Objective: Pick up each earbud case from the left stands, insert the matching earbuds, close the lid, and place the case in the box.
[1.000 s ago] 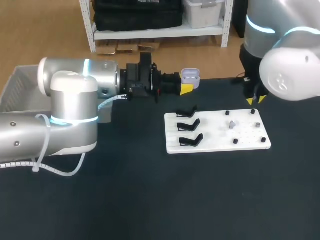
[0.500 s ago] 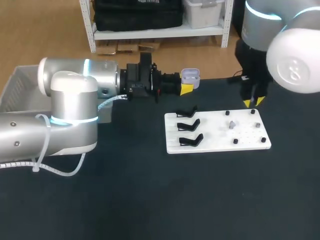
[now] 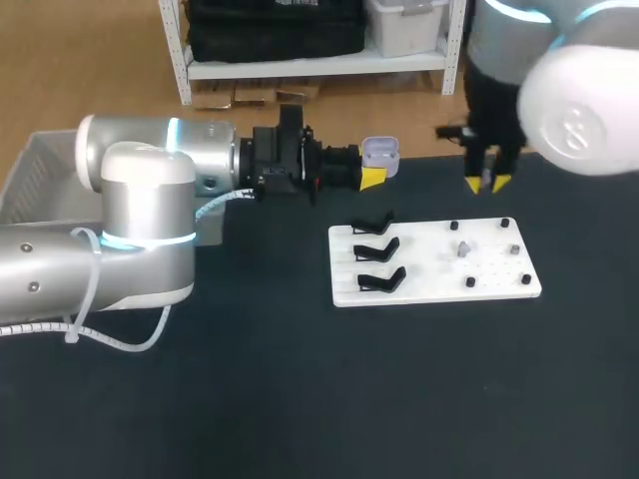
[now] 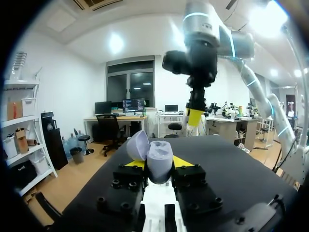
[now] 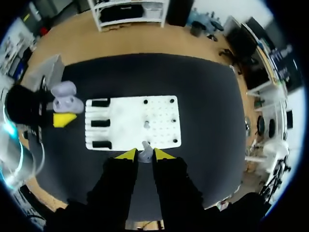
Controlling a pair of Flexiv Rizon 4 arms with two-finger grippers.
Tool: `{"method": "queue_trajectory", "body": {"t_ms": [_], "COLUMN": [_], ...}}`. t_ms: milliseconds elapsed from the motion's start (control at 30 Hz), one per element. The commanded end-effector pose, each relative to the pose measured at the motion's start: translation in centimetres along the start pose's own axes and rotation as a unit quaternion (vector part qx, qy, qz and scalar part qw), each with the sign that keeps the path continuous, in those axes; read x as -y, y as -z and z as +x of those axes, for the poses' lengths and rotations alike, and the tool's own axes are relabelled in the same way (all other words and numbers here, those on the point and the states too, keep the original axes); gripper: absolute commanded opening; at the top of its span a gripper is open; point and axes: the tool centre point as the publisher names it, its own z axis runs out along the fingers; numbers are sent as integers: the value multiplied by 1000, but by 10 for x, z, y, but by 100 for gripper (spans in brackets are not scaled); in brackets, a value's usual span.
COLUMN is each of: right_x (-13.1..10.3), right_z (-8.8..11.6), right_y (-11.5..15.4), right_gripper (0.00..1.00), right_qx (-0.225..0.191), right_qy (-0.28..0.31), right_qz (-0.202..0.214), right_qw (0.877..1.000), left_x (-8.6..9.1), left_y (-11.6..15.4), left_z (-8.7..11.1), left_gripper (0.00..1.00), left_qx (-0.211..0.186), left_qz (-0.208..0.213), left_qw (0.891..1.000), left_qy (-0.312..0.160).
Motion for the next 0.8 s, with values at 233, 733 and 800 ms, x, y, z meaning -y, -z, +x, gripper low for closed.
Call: {"method": "queue_trajectory", "body": {"t_ms": [233,733,800], "right_x": [-36,-63,-63], "right_z": [3,6,6], "right_y": [25,49,49], "right_gripper": [0,0,0], "right_qx": [37,6,6], "right_qy": [-304,-284,-284], "right_qz": [18,12,12], "right_qw": [952,959,959], "left_x": [0,0,0], "left_y": [0,0,0], "left_z": [2,2,2], "left_gripper": [0,0,0], "left_qx": [4,4,4], "left_qz": [-1,-1,-1], "left_qw": [1000,1000,1000], "left_qy": [-2,-2,-2]}}
